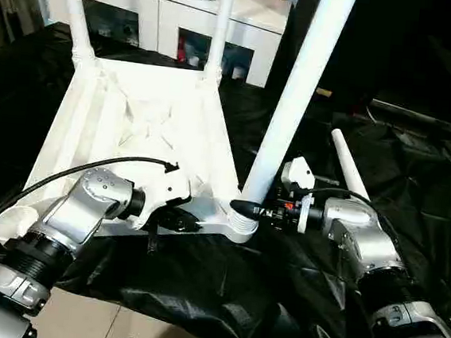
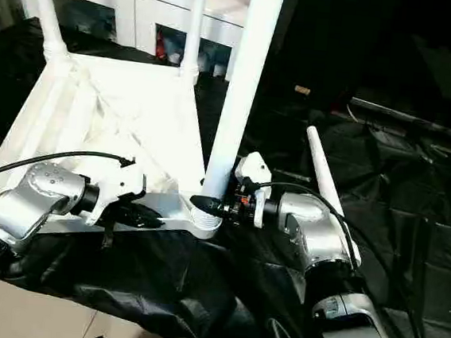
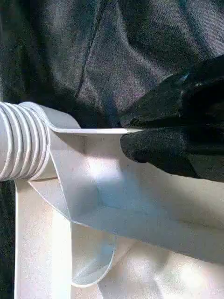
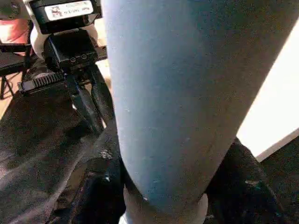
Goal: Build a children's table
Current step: Insert table leg to table base
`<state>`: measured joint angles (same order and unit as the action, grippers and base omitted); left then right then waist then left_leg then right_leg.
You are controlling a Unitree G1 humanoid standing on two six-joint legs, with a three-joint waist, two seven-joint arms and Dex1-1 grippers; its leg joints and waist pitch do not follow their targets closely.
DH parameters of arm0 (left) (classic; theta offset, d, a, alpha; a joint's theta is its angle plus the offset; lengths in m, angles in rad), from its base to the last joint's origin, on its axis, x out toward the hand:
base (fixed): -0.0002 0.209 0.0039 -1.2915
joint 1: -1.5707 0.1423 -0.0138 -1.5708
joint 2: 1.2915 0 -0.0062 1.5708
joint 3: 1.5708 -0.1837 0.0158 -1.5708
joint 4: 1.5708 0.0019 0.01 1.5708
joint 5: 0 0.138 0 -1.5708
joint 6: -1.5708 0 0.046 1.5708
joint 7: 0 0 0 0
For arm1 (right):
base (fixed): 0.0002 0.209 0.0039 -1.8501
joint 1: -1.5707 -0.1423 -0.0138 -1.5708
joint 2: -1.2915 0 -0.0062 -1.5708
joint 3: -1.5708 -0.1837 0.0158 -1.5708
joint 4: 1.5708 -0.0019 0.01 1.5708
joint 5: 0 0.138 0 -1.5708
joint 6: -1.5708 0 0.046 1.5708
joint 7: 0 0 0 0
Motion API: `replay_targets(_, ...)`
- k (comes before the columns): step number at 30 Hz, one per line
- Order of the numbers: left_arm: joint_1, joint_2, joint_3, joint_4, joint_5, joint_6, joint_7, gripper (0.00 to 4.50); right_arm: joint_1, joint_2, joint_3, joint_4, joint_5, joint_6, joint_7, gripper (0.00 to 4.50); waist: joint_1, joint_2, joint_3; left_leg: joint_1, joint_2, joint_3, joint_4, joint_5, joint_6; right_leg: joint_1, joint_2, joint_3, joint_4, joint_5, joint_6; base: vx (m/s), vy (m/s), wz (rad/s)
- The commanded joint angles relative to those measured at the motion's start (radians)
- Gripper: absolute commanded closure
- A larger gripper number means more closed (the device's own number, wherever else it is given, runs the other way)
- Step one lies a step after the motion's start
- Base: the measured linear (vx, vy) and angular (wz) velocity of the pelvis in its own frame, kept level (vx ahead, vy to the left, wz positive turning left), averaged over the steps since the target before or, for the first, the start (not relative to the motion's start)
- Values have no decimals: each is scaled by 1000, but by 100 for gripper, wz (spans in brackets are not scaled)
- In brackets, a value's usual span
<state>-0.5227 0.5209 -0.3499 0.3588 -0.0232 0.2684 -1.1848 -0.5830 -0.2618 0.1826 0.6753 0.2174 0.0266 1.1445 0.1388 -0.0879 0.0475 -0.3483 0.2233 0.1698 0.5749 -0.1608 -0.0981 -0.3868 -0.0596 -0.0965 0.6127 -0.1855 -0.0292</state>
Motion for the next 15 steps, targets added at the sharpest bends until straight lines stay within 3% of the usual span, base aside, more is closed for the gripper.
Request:
replay_targets(1, -62, -19, 34, -26, -23, -13, 7, 450, 42, 8, 40, 60, -53, 17, -3, 263, -6, 29, -53, 16, 20, -7, -72, -347, -28, 31, -88, 57, -89, -368, -135, 0, 0, 0)
replay_targets(6, -70, -19, 35, -10, -17, -17, 18, 450, 49, 4, 30, 57, -51, 13, -8, 263, -5, 29, -51, 20, 20, -9, -72, -368, -28, 28, -88, 56, -94, -408, -125, 0, 0, 0)
replay_targets(13, -73, -21, 36, -3, -13, -18, 24, 450, 49, 7, 30, 71, -63, 1, -28, 263, -5, 28, -52, 16, 21, -9, -73, -361, -29, 30, -89, 57, -91, -387, -133, 0, 0, 0)
replay_targets(15, -79, -28, 41, 5, -10, -7, 45, 450, 24, 27, 15, 122, -91, -9, -125, 263, -5, 28, -52, 17, 20, -9, -73, -363, -31, 29, -89, 57, -91, -396, -133, 0, 0, 0)
